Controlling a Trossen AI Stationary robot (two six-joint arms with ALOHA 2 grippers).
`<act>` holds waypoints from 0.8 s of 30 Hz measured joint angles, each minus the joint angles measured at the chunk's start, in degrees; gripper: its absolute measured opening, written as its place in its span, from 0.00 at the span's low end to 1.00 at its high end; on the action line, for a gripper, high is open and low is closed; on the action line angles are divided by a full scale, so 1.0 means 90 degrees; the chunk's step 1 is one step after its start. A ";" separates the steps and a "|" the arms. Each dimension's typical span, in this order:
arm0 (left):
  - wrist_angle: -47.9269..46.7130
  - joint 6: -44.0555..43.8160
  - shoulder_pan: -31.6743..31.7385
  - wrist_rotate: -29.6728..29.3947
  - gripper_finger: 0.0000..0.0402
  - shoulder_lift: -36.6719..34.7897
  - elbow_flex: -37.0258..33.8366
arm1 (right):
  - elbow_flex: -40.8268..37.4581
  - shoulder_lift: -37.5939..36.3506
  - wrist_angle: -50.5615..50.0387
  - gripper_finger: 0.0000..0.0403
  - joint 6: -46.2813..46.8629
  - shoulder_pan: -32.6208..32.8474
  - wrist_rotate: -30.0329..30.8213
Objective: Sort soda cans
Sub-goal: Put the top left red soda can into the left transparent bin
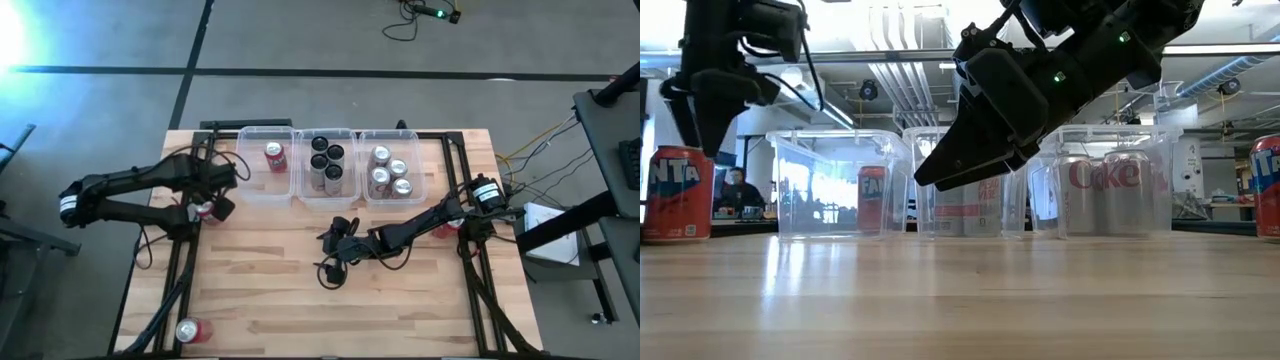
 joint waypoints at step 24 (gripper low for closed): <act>-0.0189 0.1301 0.0041 0.0954 0.85 0.1470 -0.0366 | 0.0000 0.0000 -0.0025 0.91 0.0012 0.0002 -0.0027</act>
